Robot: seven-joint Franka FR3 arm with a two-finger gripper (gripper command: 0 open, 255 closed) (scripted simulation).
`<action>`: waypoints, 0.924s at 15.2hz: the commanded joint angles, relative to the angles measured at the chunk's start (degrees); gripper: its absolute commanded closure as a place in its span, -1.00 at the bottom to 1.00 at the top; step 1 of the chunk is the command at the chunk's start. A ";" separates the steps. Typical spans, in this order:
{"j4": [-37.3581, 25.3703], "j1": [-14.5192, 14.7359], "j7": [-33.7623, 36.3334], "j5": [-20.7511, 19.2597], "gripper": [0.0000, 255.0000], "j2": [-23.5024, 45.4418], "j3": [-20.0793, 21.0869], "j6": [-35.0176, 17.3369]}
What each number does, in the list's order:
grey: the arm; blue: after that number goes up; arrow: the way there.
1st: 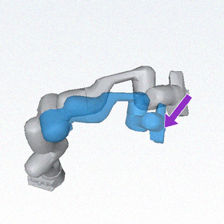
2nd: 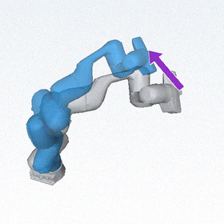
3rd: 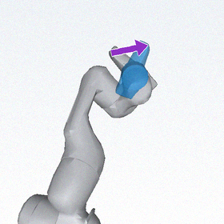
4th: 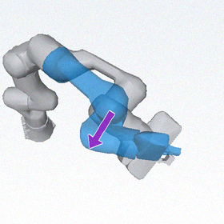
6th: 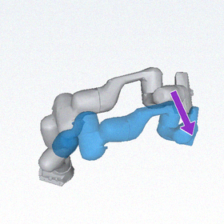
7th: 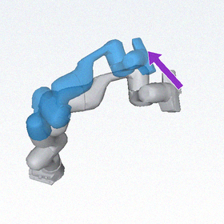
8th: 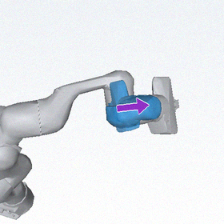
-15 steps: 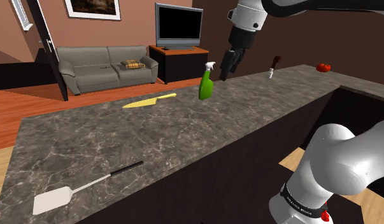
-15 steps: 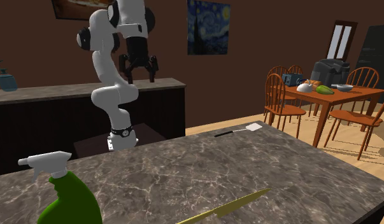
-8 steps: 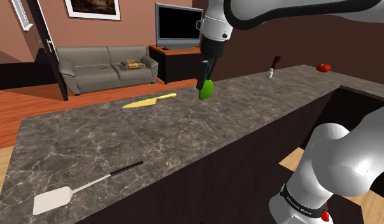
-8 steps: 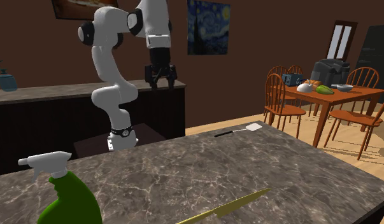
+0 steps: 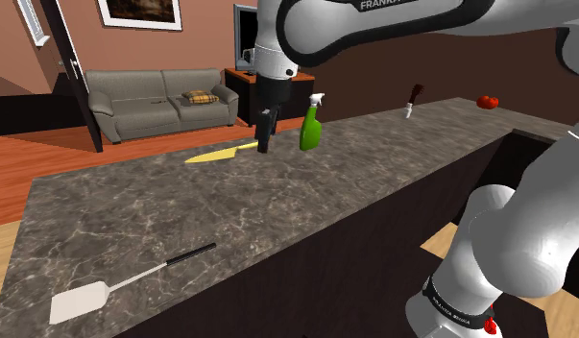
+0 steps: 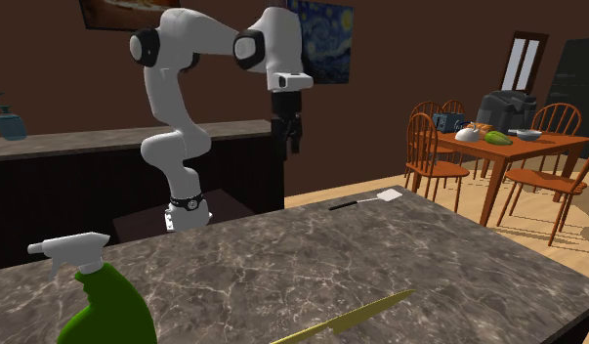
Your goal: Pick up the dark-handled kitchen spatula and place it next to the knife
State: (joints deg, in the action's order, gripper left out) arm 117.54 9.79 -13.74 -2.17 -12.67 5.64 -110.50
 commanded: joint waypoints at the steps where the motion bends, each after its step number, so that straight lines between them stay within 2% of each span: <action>1: -2.91 1.00 -1.06 -0.20 -1.00 4.09 1.04 -0.51; 14: -19.84 7.83 -7.16 -4.05 -1.00 26.14 7.35 -0.93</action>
State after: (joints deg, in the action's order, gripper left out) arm 99.22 16.93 -20.56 -5.79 11.79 12.46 -111.65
